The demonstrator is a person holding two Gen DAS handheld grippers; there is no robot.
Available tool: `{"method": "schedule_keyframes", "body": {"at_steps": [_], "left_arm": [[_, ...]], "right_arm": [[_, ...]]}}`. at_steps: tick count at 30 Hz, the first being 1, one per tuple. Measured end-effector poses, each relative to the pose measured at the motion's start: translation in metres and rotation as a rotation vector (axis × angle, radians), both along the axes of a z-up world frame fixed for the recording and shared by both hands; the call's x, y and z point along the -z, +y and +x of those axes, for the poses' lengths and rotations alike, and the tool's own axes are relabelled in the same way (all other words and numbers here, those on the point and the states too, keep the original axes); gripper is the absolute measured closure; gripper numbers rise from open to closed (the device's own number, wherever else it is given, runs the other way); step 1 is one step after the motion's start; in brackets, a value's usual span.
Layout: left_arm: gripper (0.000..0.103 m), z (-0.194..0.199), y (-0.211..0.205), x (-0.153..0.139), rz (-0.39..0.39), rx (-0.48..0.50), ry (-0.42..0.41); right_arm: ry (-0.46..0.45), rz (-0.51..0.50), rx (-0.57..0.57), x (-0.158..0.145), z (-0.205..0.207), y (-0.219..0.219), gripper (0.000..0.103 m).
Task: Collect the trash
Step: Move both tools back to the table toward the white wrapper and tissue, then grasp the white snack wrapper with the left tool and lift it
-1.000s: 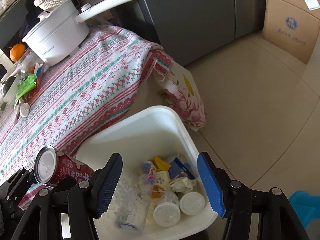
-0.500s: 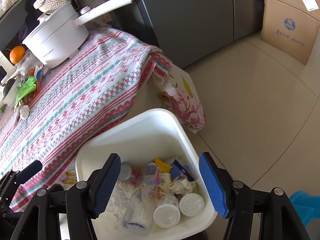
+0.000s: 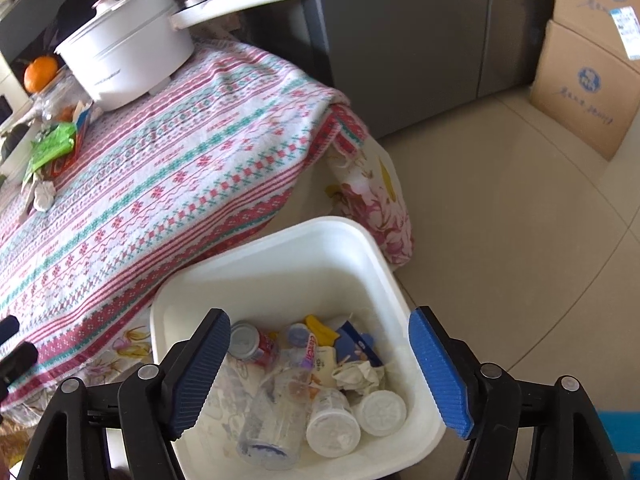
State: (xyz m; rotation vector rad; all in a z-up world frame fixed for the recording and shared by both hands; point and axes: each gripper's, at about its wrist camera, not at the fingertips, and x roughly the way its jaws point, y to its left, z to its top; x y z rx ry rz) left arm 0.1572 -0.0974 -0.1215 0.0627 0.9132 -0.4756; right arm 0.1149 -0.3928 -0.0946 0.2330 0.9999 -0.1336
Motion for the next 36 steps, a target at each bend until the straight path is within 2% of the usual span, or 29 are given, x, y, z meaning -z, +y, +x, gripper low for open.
{"method": "schedule_keyframes", "body": {"at_steps": [3,10,13,19,23,26,30,33,36], "left_arm": [[0.018,0.010,0.028,0.000,-0.017,-0.071,0.038],[0.018,0.047,0.090,-0.013,0.003,-0.243,0.077],[0.018,0.068,0.113,-0.017,0.030,-0.303,0.104],[0.018,0.123,0.156,-0.023,-0.003,-0.419,0.197],[0.018,0.164,0.173,-0.027,-0.077,-0.474,0.230],[0.018,0.201,0.178,-0.023,-0.127,-0.506,0.265],[0.019,0.246,0.180,-0.012,-0.178,-0.547,0.299],[0.019,0.274,0.177,-0.002,-0.176,-0.580,0.326],[0.020,0.294,0.173,0.009,-0.133,-0.609,0.349]], "right_arm": [[-0.001,-0.027,-0.040,-0.006,0.012,0.016,0.024],[-0.023,-0.068,-0.157,-0.030,0.047,0.064,0.021],[-0.032,-0.093,-0.214,-0.038,0.066,0.089,0.020],[-0.043,-0.106,-0.337,-0.047,0.115,0.140,0.019],[-0.065,-0.090,-0.377,-0.033,0.138,0.163,0.016],[0.011,-0.082,-0.399,-0.013,0.158,0.177,0.016],[0.053,-0.090,-0.409,0.001,0.179,0.182,0.016],[0.065,-0.126,-0.414,0.007,0.186,0.183,0.016],[0.087,-0.129,-0.418,0.013,0.192,0.181,0.016]]}}
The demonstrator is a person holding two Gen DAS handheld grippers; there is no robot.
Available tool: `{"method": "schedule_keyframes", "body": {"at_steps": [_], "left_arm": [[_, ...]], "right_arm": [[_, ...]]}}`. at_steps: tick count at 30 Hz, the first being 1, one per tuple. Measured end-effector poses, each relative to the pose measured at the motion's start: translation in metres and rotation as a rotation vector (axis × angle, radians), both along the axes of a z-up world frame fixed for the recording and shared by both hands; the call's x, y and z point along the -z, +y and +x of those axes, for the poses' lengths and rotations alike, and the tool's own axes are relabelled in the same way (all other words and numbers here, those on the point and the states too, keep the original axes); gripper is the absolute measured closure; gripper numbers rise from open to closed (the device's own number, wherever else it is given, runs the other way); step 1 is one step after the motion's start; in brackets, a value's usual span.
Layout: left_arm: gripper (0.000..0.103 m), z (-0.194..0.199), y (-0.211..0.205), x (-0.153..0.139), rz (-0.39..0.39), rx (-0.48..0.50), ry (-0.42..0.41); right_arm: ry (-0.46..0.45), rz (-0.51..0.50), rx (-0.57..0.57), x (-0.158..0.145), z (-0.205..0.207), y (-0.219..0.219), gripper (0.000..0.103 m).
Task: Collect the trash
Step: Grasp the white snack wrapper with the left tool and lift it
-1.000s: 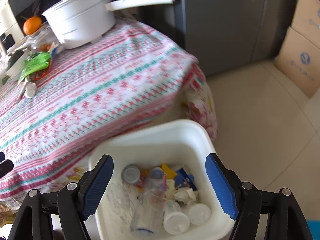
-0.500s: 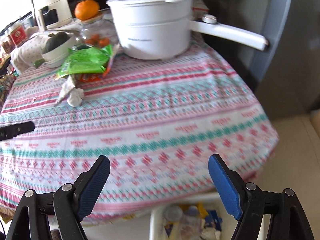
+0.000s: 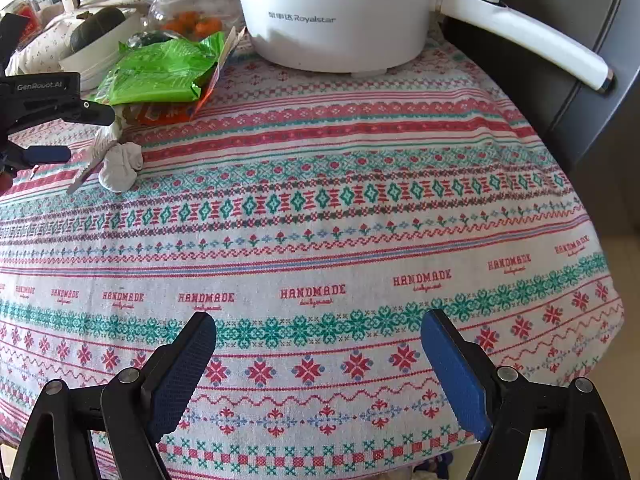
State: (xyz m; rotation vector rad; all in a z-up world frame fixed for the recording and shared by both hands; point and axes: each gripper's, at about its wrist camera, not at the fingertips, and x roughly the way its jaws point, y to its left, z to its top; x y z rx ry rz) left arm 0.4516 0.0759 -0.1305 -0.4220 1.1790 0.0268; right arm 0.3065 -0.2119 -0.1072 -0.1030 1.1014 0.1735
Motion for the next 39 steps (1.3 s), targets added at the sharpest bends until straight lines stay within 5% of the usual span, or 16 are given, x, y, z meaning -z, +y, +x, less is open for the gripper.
{"method": "schedule_keyframes", "body": {"at_steps": [6,10,19,24,31,36,39], "left_arm": [[0.038,0.016,0.000,0.018,-0.021,-0.036,0.061],[0.059,0.009,0.007,0.019,-0.070,-0.060,0.042],[0.081,-0.044,0.018,0.003,0.016,0.044,-0.015],[0.083,-0.092,0.038,-0.014,-0.001,0.046,-0.045],[0.084,-0.166,0.057,-0.034,0.079,0.090,-0.150],[0.084,-0.178,0.068,-0.026,0.041,0.075,-0.160],[0.084,-0.177,0.068,-0.023,0.081,0.082,-0.169]], "right_arm": [[0.014,-0.003,0.005,0.005,0.002,-0.001,0.016],[0.027,-0.003,0.000,0.008,0.000,0.003,0.016],[0.016,-0.007,-0.033,0.005,-0.012,0.026,0.016],[0.022,0.027,-0.051,0.002,-0.012,0.043,0.016],[-0.014,0.045,-0.075,0.001,0.011,0.085,0.016],[-0.023,0.090,-0.098,0.015,0.040,0.124,0.016],[-0.017,0.095,-0.105,0.030,0.058,0.147,0.018]]}}
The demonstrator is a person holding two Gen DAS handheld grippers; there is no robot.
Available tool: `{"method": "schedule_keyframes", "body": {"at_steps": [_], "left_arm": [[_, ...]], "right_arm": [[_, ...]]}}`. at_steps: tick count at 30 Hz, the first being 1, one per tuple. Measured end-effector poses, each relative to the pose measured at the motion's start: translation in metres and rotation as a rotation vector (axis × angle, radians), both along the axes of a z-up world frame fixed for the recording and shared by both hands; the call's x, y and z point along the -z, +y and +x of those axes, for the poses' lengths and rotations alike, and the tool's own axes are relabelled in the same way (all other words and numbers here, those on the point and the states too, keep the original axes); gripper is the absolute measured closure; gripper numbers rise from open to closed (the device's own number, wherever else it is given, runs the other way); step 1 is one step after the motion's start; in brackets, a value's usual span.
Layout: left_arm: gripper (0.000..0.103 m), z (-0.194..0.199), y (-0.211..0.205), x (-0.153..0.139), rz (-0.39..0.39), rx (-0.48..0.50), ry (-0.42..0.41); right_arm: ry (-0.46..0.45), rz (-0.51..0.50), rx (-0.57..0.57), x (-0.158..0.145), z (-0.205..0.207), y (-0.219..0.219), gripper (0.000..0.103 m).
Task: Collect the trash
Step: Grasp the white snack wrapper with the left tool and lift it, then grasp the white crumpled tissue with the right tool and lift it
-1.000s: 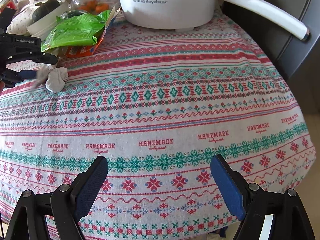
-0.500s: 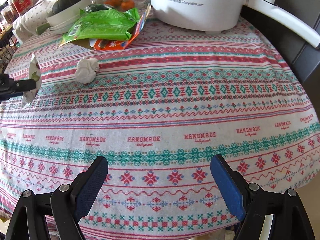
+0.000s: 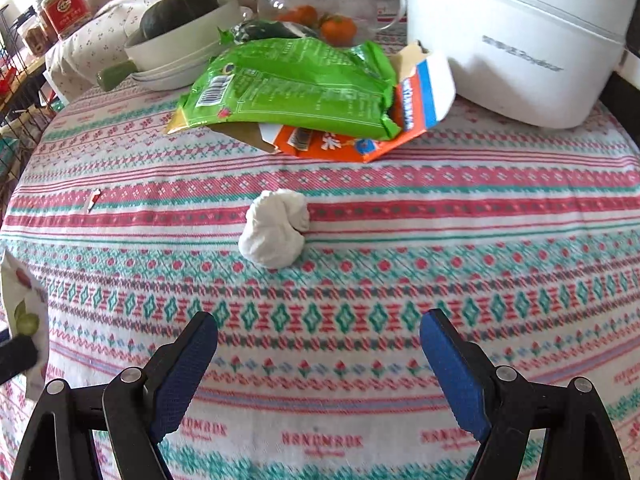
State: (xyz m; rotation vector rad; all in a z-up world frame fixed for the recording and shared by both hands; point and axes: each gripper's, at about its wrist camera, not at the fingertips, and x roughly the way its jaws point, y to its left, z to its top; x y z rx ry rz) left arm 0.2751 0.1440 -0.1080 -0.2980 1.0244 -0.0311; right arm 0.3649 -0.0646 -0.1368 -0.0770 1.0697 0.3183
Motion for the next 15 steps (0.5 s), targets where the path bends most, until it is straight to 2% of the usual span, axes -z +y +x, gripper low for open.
{"method": "schedule_keyframes", "body": {"at_steps": [3,9,13,15], "left_arm": [[0.084,0.001,0.002,0.005,-0.009,0.008,0.019],[0.084,0.001,0.004,0.002,-0.019,0.011,0.004],[0.084,0.003,0.005,0.006,-0.030,0.008,0.017],[0.084,0.003,0.005,0.006,-0.027,0.007,0.017]], "right_arm": [[0.005,0.020,0.011,0.010,0.016,0.012,0.023],[0.018,0.054,0.034,0.021,0.037,0.024,0.034],[0.012,0.053,0.042,0.024,0.040,0.026,0.051],[0.017,0.069,0.038,0.024,0.040,0.026,0.070]]}}
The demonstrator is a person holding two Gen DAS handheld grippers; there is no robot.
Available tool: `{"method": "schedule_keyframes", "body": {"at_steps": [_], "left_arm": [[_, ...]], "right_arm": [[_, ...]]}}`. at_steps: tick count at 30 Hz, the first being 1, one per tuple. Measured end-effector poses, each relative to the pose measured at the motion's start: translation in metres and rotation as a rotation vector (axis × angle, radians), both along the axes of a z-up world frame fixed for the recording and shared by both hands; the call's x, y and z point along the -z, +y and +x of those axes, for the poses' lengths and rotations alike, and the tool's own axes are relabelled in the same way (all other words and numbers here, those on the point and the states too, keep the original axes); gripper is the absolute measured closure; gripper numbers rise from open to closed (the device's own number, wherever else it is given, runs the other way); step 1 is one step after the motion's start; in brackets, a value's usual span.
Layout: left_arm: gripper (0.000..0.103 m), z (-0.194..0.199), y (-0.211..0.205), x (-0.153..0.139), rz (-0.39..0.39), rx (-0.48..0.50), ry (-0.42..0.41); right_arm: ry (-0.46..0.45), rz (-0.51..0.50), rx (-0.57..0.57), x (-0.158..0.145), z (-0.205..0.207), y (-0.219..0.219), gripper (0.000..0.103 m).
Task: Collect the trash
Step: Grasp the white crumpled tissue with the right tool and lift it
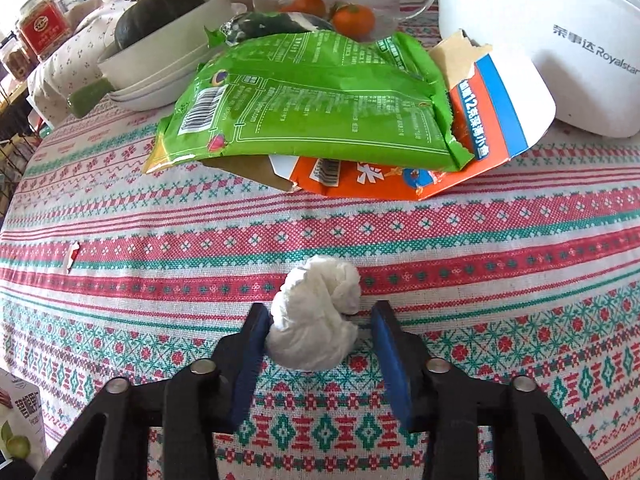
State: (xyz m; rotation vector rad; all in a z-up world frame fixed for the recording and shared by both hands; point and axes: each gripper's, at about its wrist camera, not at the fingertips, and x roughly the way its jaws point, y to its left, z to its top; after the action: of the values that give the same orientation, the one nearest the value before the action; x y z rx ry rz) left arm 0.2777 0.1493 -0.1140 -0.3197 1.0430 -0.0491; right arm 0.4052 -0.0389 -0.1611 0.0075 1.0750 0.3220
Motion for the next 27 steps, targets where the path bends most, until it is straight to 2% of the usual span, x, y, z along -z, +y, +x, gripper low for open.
{"method": "schedule_keyframes", "body": {"at_steps": [10,22,27], "left_arm": [[0.084,-0.006,-0.004,-0.006,0.002,0.004,-0.019],[0.084,-0.029,-0.043,-0.030,0.004,0.111,-0.081],[0.084,-0.041,-0.074,-0.041,0.018,0.185,-0.110]], "right_arm": [[-0.010,-0.009,-0.036,-0.025,-0.035,-0.018,0.071],[-0.041,0.005,-0.021,-0.067,-0.114,-0.096,0.071],[-0.058,-0.038,0.005,-0.075,-0.152,-0.133,0.071]]}}
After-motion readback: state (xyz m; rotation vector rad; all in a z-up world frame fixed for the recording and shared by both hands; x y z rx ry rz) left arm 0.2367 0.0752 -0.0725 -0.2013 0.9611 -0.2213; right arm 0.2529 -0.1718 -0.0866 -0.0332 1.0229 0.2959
